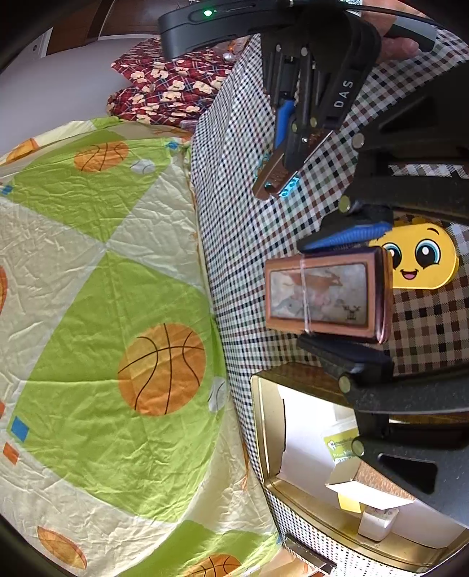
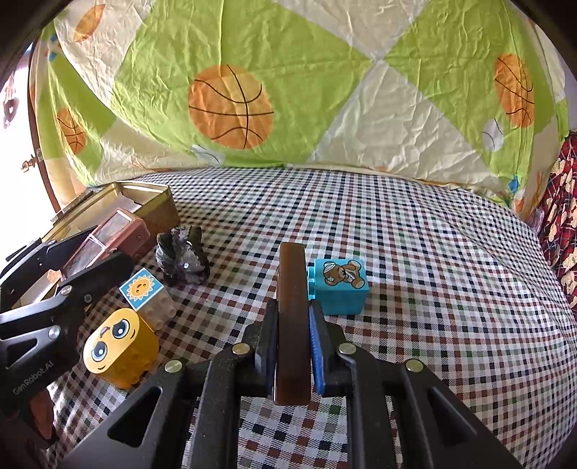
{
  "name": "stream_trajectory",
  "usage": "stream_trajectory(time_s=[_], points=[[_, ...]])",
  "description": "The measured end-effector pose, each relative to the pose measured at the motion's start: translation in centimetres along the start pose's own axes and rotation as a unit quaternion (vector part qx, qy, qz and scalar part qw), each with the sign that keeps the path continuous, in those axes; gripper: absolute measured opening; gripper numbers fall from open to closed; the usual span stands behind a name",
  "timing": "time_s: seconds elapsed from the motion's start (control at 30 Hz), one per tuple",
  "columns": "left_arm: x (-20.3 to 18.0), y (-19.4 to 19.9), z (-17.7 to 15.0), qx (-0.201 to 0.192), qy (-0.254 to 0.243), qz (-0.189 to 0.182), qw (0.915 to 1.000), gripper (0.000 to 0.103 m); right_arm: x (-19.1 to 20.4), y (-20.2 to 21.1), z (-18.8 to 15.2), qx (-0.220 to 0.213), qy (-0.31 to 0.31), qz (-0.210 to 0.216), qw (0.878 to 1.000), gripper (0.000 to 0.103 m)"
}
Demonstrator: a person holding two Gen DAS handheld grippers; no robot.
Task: Organize rigid objects
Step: 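Lift and carry the picture frame and brown stick toward the gold tin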
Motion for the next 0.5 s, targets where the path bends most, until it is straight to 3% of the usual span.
stream_trajectory(time_s=[0.5], points=[[1.0,1.8,0.7,-0.046,0.020,0.016,0.9986,0.046,-0.2,1.3,0.8,-0.032,0.001,-0.004,0.999,0.017]])
Point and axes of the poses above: each gripper's, at about its wrist camera, not at the fingertips, and y roughly against the way its jaws point, x to its left, z to its top, the point moved 9 cm from there along -y, roughly the way its jaws point, and after that the axes turned 8 degrees about z, right-handed, at the moved point
